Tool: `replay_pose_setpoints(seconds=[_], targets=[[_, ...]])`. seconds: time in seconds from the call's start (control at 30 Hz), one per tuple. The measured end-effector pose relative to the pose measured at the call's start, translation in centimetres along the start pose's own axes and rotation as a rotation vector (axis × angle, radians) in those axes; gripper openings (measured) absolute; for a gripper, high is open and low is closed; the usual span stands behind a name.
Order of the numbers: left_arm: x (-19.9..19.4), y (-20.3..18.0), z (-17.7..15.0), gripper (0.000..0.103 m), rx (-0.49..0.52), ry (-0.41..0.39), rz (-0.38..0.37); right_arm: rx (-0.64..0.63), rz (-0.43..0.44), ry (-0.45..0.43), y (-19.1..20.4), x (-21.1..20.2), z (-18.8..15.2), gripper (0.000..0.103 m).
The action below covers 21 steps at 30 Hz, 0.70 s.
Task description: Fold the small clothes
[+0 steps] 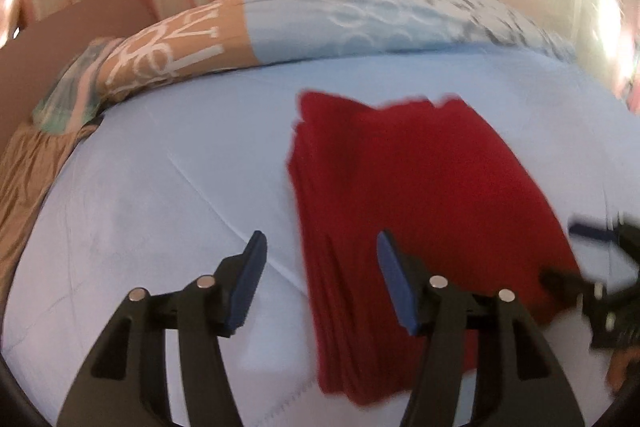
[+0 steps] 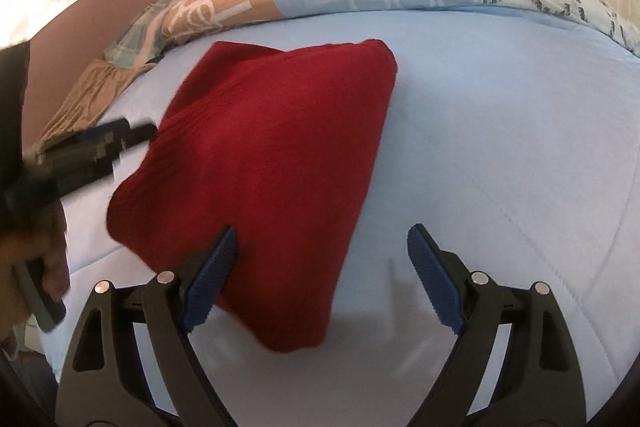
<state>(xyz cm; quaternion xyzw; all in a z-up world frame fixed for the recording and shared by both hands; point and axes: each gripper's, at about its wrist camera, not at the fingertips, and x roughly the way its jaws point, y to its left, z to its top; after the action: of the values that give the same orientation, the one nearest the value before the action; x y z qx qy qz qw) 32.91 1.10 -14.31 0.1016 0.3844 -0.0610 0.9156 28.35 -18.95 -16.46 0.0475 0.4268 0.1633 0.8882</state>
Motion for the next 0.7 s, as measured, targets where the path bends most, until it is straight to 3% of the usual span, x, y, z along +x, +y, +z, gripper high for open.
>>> replay_pose_setpoints(seconds=[0.1, 0.2, 0.33, 0.43, 0.57, 0.7], targets=[[1.4, -0.4, -1.9, 0.061, 0.038, 0.066, 0.050, -0.013, -0.025, 0.048, 0.4, 0.9, -0.3, 0.087], [2.5, 0.9, -2.7, 0.071, -0.019, 0.094, 0.071, -0.020, -0.038, 0.092, 0.5, 1.6, -0.5, 0.087], [0.1, 1.5, -1.9, 0.069, -0.071, 0.024, -0.002, -0.043, -0.026, 0.022, 0.3, -0.4, 1.0, 0.087], [-1.9, 2.7, -0.6, 0.069, -0.114, -0.024, -0.015, -0.054, -0.046, -0.025, -0.2, -1.6, 2.5, 0.090], [-1.1, 4.4, 1.2, 0.069, -0.194, 0.020, -0.078, -0.048, -0.065, -0.041, -1.0, -1.9, 3.9, 0.090], [0.7, 3.8, 1.5, 0.069, -0.193, 0.074, -0.090, -0.036, -0.075, -0.022, -1.4, -0.9, 4.8, 0.091]])
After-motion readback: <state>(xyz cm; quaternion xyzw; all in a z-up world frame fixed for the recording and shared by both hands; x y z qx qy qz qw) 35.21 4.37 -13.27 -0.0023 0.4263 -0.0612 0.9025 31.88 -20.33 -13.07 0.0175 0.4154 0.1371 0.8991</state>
